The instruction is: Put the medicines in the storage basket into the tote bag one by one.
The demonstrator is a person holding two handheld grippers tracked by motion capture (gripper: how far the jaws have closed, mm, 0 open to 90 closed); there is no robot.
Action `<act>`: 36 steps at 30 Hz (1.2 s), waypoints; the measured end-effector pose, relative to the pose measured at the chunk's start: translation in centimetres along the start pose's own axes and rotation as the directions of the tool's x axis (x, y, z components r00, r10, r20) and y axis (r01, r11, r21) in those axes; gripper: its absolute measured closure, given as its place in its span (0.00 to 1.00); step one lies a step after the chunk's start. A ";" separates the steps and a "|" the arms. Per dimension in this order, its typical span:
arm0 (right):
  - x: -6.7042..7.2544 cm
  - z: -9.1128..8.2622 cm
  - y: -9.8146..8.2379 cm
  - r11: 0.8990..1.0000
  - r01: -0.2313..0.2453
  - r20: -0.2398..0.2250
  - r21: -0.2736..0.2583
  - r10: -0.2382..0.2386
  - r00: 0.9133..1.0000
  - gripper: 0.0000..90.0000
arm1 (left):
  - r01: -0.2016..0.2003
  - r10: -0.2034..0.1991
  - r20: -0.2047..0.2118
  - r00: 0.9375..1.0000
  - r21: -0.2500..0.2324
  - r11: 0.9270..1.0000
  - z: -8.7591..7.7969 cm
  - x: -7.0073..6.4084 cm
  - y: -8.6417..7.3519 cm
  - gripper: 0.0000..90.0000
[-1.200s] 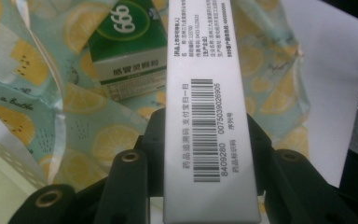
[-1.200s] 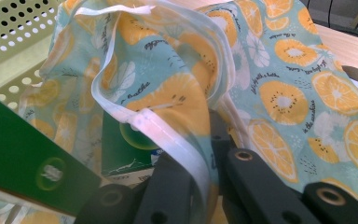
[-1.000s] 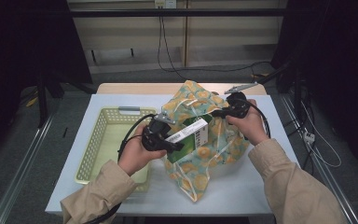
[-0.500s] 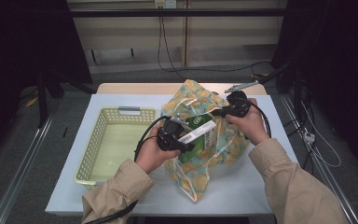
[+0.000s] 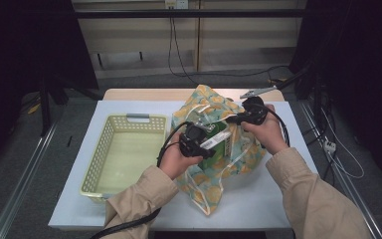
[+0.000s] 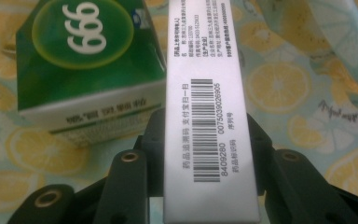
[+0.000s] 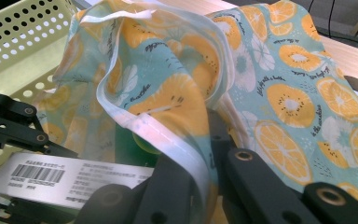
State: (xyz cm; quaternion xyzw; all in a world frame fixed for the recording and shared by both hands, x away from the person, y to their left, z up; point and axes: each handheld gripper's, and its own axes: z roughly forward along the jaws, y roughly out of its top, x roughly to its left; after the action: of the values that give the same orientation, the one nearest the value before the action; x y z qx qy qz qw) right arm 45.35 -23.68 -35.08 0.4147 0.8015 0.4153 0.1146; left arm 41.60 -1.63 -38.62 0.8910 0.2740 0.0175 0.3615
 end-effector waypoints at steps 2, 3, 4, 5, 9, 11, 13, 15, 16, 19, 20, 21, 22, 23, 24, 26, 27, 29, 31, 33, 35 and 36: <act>0.0 0.0 0.0 1.000 -0.001 0.000 0.000 0.001 1.000 0.99 | 0.001 -0.001 -0.009 1.000 0.001 1.000 0.2 0.0 0.2 0.70; 0.0 0.0 0.0 1.000 -0.002 0.000 -0.002 0.002 1.000 0.99 | 0.003 -0.003 -0.004 1.000 -0.001 1.000 0.3 0.0 0.3 0.70; 0.0 -0.1 0.0 1.000 -0.003 0.000 -0.001 0.003 1.000 0.99 | -0.003 0.003 -0.001 1.000 0.003 1.000 0.4 0.1 0.4 0.70; 0.0 -0.1 0.0 1.000 -0.004 0.000 -0.002 0.004 1.000 0.99 | 0.001 -0.001 -0.004 1.000 0.005 1.000 0.5 0.1 0.4 0.70; 0.0 -0.1 0.0 1.000 -0.006 0.002 -0.001 0.006 1.000 0.99 | 0.014 -0.014 -0.010 1.000 -0.002 1.000 0.8 0.2 0.5 0.70; 0.0 -0.2 0.0 1.000 -0.006 0.001 -0.002 0.006 1.000 0.99 | 0.021 -0.021 -0.019 1.000 -0.007 1.000 1.0 0.2 0.6 0.70; 0.0 -0.2 0.0 1.000 -0.006 0.002 -0.002 0.006 1.000 0.99 | 0.023 -0.023 -0.026 0.999 -0.009 1.000 1.2 0.3 0.7 0.70; -0.1 -0.2 0.0 1.000 -0.004 0.002 -0.005 0.004 1.000 0.99 | 0.028 -0.029 -0.032 0.999 -0.012 1.000 1.2 0.5 0.7 0.70; -0.1 -0.2 0.0 1.000 -0.005 0.002 -0.005 0.005 1.000 0.99 | 0.031 -0.032 -0.037 0.999 -0.011 0.999 1.2 0.6 0.8 0.70; -0.1 -0.3 0.0 1.000 -0.007 -0.001 -0.006 0.007 1.000 0.99 | 0.037 -0.038 -0.042 0.998 -0.019 0.999 1.3 0.7 0.9 0.70; -0.1 -0.3 0.0 1.000 -0.009 -0.002 -0.007 0.009 1.000 0.99 | 0.037 -0.038 -0.046 0.998 -0.020 0.999 1.3 0.7 0.9 0.70; -0.1 -0.3 0.0 1.000 -0.008 -0.002 -0.007 0.008 1.000 0.99 | 0.038 -0.039 -0.048 0.998 -0.021 0.999 1.3 0.8 0.9 0.70; -0.1 -0.2 0.0 1.000 -0.008 -0.002 -0.007 0.008 1.000 0.99 | 0.037 -0.038 -0.047 0.998 -0.022 0.999 1.4 0.8 0.9 0.70; -0.1 -0.2 0.0 1.000 -0.009 -0.002 -0.007 0.009 1.000 0.99 | 0.039 -0.040 -0.043 0.998 -0.023 0.999 1.4 0.8 0.9 0.70; -0.1 -0.2 0.0 1.000 -0.009 -0.003 -0.007 0.009 1.000 0.99 | 0.041 -0.042 -0.041 0.998 -0.026 0.999 1.4 0.8 1.0 0.70; 0.0 -0.2 0.0 1.000 -0.007 -0.002 -0.004 0.007 1.000 0.99 | 0.041 -0.042 -0.042 0.998 -0.029 0.999 1.5 0.9 1.0 0.70; 0.0 -0.1 0.0 1.000 -0.006 -0.004 -0.004 0.006 1.000 0.99 | 0.043 -0.044 -0.045 0.998 -0.032 0.999 1.5 0.9 1.0 0.70; 0.0 -0.1 0.0 1.000 -0.008 -0.004 -0.005 0.008 1.000 0.99 | 0.039 -0.040 -0.045 0.998 -0.031 0.999 1.5 0.9 1.1 0.70; 0.0 -0.1 0.0 1.000 -0.009 -0.005 -0.006 0.009 1.000 0.99 | 0.040 -0.042 -0.047 0.998 -0.032 0.999 1.6 1.0 1.2 0.70; -0.1 -0.2 0.0 1.000 -0.010 -0.005 -0.009 0.010 1.000 0.99 | 0.041 -0.042 -0.040 0.998 -0.034 0.999 1.7 1.0 1.3 0.70; -0.1 -0.2 0.0 1.000 -0.012 -0.004 -0.011 0.012 1.000 0.99 | 0.038 -0.040 -0.046 0.998 -0.039 0.999 1.7 1.0 1.3 0.70; -0.2 -0.3 0.0 1.000 -0.015 -0.004 -0.011 0.015 1.000 0.99 | 0.038 -0.040 -0.047 0.998 -0.040 0.998 1.8 1.0 1.4 0.70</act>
State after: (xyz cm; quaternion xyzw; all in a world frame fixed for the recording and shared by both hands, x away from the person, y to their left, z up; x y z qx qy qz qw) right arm 45.30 -23.97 -34.97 0.4192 0.7964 0.4213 0.1120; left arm 43.49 -3.06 -39.17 0.8775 0.2997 0.0371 0.3725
